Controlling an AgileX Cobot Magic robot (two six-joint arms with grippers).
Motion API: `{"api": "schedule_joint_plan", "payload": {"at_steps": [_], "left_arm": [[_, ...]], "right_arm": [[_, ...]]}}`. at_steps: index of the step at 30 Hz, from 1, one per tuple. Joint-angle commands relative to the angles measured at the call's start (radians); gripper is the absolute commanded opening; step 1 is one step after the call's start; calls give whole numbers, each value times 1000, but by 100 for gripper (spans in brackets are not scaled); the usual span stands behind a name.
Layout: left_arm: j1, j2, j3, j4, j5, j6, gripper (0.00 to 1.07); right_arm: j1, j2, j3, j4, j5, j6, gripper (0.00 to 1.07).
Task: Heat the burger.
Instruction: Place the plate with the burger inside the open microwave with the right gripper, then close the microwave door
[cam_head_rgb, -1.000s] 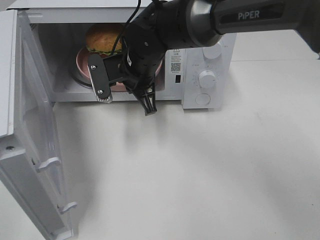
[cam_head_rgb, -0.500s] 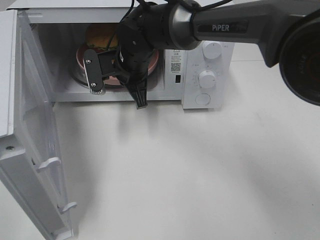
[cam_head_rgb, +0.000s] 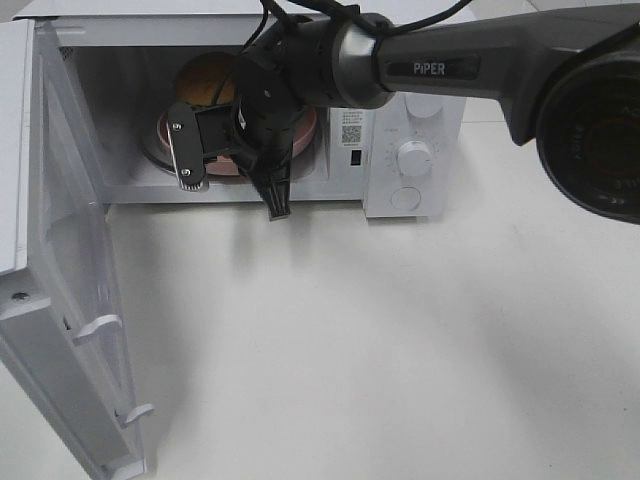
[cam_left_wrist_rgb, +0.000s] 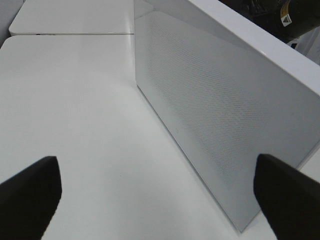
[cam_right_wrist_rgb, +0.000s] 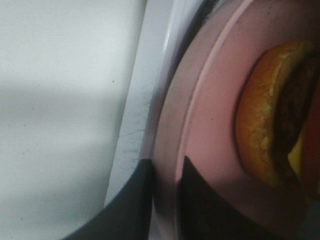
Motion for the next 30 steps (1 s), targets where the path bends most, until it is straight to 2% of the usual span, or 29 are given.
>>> {"api": "schedule_joint_plan", "payload": {"at_steps": [1, 4, 6, 15, 22, 24, 30], "left_arm": [[-5, -20, 0, -4, -3, -3, 100], [-5, -20, 0, -4, -3, -3, 100], [-5, -20, 0, -4, -3, -3, 100], [-5, -20, 0, -4, -3, -3, 100], [-5, -20, 0, -4, -3, -3, 100], [-5, -20, 0, -4, -3, -3, 100], [-5, -20, 0, -4, -3, -3, 100]], "right_arm": [[-6, -18, -16, 16, -24, 4, 34], [-6, -18, -16, 23, -23, 4, 39], [-6, -18, -16, 41, -20, 4, 49], [-5, -35, 0, 67, 16, 5, 55], [-5, -124, 136, 65, -54, 7, 68], [-5, -169, 205, 66, -91, 7, 72], [7, -243, 326, 65, -129, 7, 75]]}}
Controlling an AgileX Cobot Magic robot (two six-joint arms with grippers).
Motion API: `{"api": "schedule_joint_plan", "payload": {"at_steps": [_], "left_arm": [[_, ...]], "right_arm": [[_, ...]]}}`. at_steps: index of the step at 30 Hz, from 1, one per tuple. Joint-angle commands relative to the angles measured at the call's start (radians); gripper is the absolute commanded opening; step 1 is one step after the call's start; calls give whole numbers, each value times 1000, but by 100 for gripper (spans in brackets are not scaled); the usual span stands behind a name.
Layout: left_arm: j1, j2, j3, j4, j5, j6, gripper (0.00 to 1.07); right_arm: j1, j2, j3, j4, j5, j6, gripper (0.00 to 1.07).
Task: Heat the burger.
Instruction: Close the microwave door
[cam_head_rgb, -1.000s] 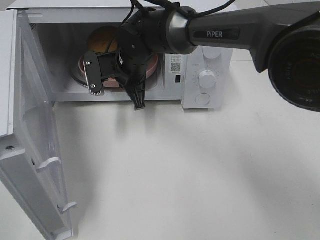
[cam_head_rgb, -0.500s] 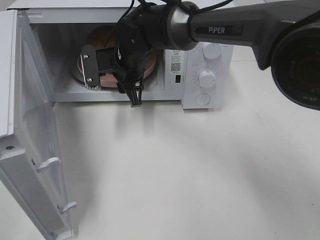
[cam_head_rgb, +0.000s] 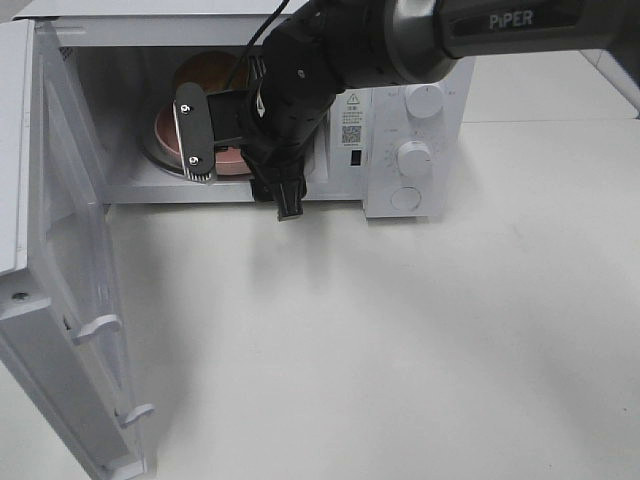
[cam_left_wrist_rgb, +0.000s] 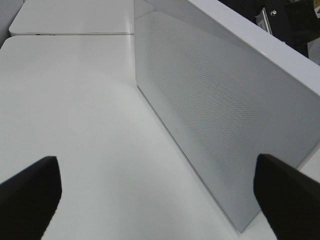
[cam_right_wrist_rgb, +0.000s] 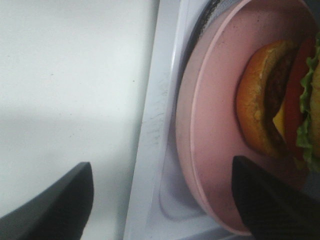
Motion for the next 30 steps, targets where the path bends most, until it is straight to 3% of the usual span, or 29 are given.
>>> {"api": "schedule_joint_plan", "payload": {"at_steps": [1, 16, 22, 30], "left_arm": [[-5, -20, 0, -4, -3, -3, 100], [-5, -20, 0, -4, -3, -3, 100], [-5, -20, 0, -4, -3, -3, 100], [-5, -20, 0, -4, -3, -3, 100]], "right_arm": [[6, -76, 97, 3, -30, 7, 75], [6, -349, 407, 3, -21, 239, 75], [6, -503, 557, 3, 37, 452, 75], [6, -650, 652, 3, 183, 737, 75]]}}
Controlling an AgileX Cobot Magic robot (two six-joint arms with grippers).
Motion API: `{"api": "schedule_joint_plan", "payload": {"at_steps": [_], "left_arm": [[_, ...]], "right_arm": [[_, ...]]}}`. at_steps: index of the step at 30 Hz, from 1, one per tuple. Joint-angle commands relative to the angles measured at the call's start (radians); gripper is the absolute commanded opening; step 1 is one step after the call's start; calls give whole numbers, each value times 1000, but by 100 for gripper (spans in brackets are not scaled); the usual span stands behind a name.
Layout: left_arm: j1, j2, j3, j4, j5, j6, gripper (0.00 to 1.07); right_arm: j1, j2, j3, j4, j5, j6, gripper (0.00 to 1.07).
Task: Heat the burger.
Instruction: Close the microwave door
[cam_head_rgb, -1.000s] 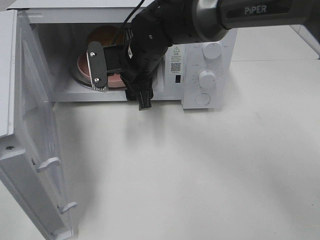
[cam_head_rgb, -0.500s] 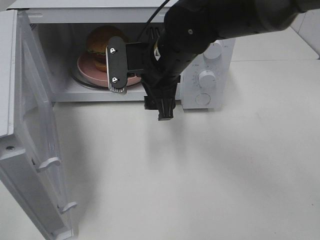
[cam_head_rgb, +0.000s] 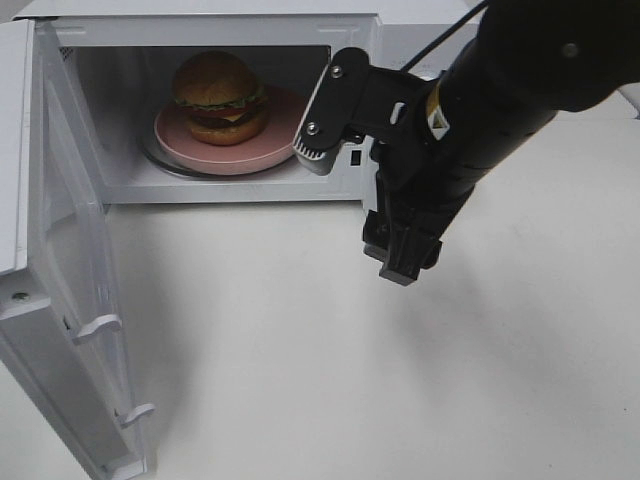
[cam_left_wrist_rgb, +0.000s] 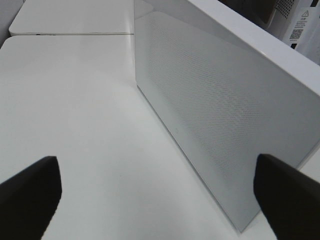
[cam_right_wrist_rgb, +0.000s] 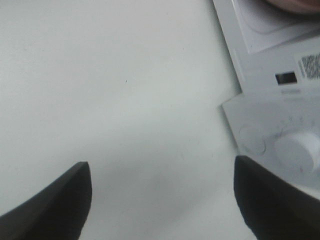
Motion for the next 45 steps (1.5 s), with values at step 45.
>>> {"api": "schedule_joint_plan", "payload": {"at_steps": [45], "left_arm": [[-5, -20, 0, -4, -3, -3, 100]], "right_arm": [[-391, -880, 230, 93, 640, 451, 76]]}}
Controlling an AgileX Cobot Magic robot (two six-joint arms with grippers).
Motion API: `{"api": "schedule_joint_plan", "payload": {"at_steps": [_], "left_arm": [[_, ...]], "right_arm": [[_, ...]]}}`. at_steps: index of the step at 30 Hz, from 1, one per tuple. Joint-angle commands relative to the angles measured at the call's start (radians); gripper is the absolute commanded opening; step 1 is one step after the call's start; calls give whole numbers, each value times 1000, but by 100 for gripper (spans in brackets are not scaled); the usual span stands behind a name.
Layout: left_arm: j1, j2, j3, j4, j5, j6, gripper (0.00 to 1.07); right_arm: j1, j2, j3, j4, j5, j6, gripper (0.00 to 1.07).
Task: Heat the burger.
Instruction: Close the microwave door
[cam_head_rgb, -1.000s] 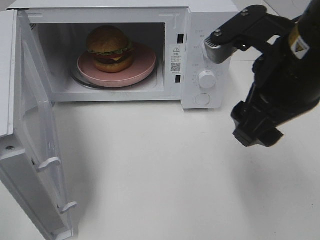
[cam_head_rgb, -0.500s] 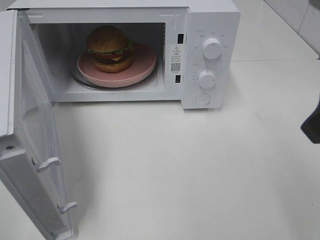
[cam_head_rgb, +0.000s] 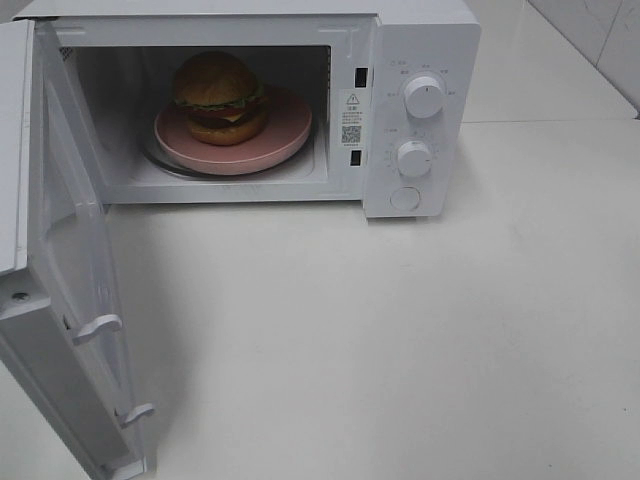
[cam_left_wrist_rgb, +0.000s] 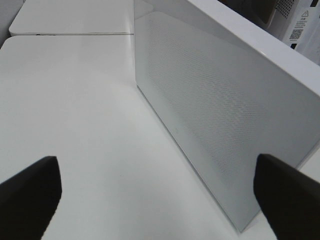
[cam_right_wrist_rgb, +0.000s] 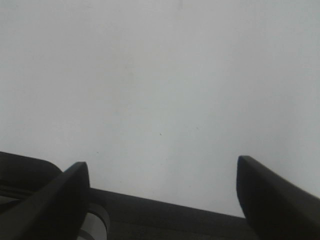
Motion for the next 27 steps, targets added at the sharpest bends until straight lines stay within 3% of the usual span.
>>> {"api": "schedule_joint_plan", "payload": {"at_steps": [1, 17, 27], "left_arm": [[-5, -20, 0, -4, -3, -3, 100], [-5, -20, 0, -4, -3, -3, 100], [-5, -20, 0, -4, -3, -3, 100]], "right_arm": [[-117, -104, 112, -1, -14, -24, 76], [-352, -502, 344, 48, -129, -55, 76], [-442, -623, 344, 123, -143, -61, 76]]}}
